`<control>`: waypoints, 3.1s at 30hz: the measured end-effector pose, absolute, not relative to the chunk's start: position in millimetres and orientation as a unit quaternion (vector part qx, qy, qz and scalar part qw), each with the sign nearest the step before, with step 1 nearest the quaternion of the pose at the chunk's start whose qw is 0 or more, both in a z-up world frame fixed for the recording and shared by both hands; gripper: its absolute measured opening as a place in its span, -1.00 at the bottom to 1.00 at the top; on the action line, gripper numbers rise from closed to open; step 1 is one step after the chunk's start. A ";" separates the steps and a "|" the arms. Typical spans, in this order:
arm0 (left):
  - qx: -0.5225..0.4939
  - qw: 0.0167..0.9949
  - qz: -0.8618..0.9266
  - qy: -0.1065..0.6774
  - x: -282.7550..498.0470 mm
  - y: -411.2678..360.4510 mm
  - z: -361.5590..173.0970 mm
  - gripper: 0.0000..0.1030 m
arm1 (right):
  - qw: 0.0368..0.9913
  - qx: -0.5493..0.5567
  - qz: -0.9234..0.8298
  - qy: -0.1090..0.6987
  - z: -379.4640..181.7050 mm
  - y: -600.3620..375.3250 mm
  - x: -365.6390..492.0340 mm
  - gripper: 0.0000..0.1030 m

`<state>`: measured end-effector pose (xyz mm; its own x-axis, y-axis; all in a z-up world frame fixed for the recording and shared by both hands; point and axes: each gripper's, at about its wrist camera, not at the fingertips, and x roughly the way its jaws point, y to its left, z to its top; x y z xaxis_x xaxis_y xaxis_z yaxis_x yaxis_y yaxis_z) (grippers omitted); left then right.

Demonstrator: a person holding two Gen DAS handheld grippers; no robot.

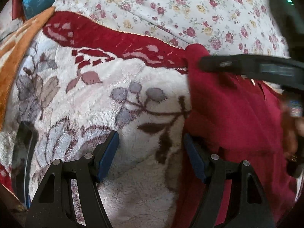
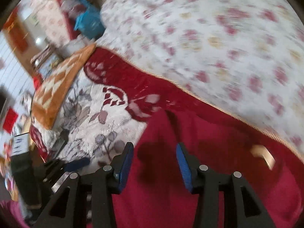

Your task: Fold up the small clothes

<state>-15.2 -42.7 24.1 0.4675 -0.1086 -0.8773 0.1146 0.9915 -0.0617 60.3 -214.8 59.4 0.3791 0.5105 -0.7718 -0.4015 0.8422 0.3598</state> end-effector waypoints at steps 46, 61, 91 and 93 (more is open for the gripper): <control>0.003 0.872 -0.017 0.489 -9.5 -35.8 30.4 0.38 | 0.846 0.077 0.104 0.517 22.6 -249.1 42.9 -0.21; 0.013 0.879 -0.073 0.472 -34.4 -78.2 49.9 0.38 | 0.834 0.098 -0.035 0.542 27.9 -417.0 -97.1 -0.17; 0.071 0.871 -0.103 0.476 -17.9 -137.9 28.0 0.39 | 0.845 0.116 -0.040 0.520 44.4 -414.0 -93.7 -0.10; 0.071 0.871 -0.102 0.476 -18.1 -138.4 27.8 0.39 | 0.852 0.116 -0.042 0.509 50.3 -413.8 -96.2 -0.09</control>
<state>-18.1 -138.4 27.8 0.5266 -0.1100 -0.8430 0.2455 0.9690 0.0269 -96.2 -413.8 50.3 0.4783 0.0475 -0.8769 0.1894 0.9695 0.1558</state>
